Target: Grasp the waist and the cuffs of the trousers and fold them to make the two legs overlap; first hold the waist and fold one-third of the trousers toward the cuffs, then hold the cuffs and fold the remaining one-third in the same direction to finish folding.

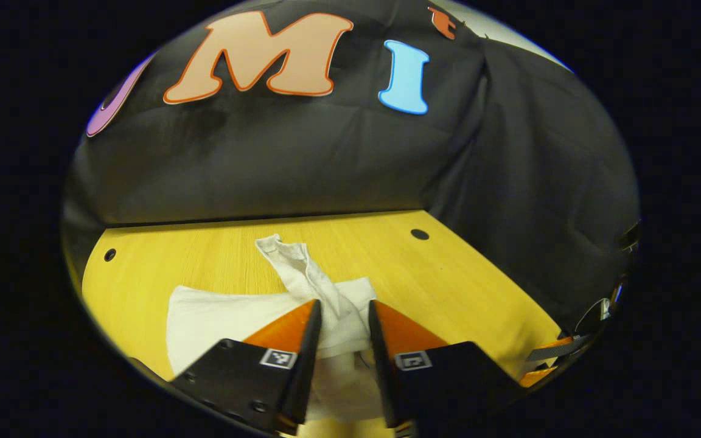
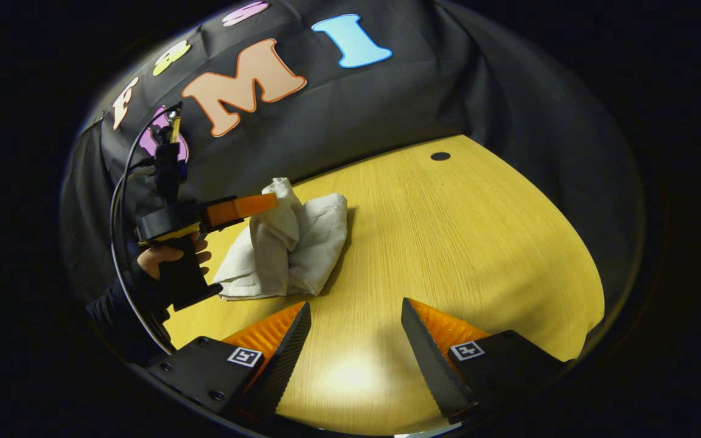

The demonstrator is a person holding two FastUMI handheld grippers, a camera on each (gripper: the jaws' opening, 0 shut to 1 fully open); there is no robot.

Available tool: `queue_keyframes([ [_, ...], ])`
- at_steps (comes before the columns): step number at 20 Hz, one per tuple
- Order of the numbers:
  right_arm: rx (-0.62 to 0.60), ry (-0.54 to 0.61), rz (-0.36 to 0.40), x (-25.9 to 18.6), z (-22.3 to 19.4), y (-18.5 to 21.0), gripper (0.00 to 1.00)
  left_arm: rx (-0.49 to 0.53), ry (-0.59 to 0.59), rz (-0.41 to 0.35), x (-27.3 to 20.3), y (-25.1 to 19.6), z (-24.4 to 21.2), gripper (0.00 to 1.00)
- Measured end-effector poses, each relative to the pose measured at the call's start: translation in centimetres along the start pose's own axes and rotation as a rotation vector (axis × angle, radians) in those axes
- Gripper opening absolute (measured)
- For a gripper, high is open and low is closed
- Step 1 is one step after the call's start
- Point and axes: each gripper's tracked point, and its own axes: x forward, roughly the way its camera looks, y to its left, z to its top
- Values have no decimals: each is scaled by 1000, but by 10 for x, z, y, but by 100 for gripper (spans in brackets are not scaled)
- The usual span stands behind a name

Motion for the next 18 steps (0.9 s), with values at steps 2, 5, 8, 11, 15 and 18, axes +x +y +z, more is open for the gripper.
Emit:
queue_keyframes([
  [2, -45, -54, 7, -6, 19, 16, 96, 21, -95, 36, -23, 9, 27, 76],
  [5, -136, -171, 11, -10, 56, 49, 96, 62, -211, 120, -75, 37, 59, 99],
  [8, -185, -278, 5, -18, 90, 88, 96, 69, -263, 181, -129, 64, 70, 95],
  [11, -223, -378, 6, -28, 117, 129, 96, 53, -318, 246, -182, 98, 83, 95],
  [15, -304, -538, -53, -47, 151, 155, 96, 39, -427, 396, -252, 136, 97, 95],
  [18, -301, -598, -58, -59, 166, 172, 96, 57, -457, 432, -287, 148, 99, 95],
])
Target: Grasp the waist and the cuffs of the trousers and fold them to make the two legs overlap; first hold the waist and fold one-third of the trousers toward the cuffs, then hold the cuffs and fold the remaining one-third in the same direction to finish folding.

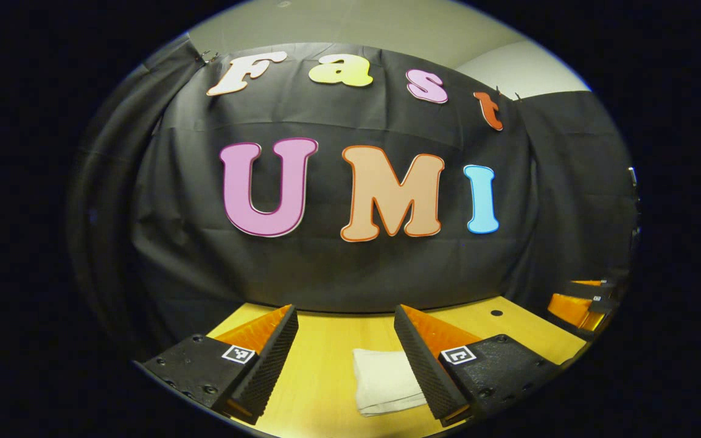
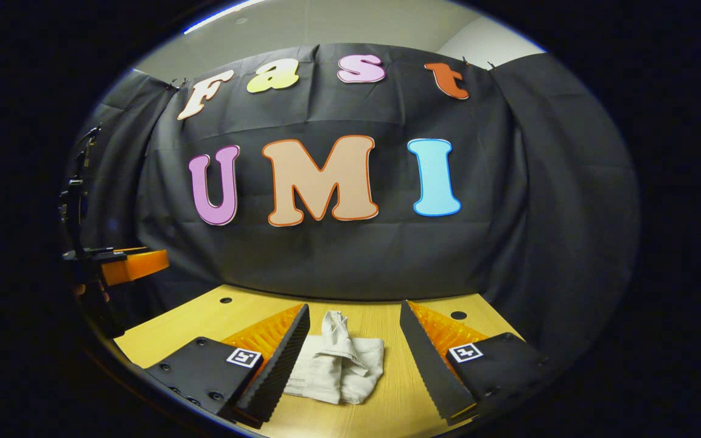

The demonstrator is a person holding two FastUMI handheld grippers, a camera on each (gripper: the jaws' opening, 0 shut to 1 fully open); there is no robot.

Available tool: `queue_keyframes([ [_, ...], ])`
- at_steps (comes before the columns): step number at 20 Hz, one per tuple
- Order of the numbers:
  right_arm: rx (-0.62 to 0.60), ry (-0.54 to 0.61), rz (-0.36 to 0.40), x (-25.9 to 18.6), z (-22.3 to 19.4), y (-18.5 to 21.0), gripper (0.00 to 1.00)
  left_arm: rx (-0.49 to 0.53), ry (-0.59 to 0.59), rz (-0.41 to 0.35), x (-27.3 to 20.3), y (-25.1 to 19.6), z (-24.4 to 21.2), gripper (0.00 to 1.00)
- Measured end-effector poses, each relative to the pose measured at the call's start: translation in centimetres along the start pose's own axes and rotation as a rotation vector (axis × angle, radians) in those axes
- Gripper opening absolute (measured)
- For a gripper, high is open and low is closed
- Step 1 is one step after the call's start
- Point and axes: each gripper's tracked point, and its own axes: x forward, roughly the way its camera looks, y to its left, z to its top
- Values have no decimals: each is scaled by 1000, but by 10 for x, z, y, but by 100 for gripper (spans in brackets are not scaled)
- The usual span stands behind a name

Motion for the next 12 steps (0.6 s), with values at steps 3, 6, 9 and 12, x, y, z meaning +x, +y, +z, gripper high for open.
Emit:
queue_keyframes([
  [3, 25, -31, -22, -2, 10, 4, 96, 14, -2, 10, -11, 17, 0, 95],
  [6, -2, -71, -43, -6, 19, 6, 96, 20, -1, 7, -16, 23, -1, 94],
  [9, -41, -100, -34, -12, 26, 15, 96, 25, 11, -7, -16, 23, -4, 92],
  [12, -72, -114, -28, -14, 30, 23, 91, 26, 1, -16, -16, 22, -1, 92],
])
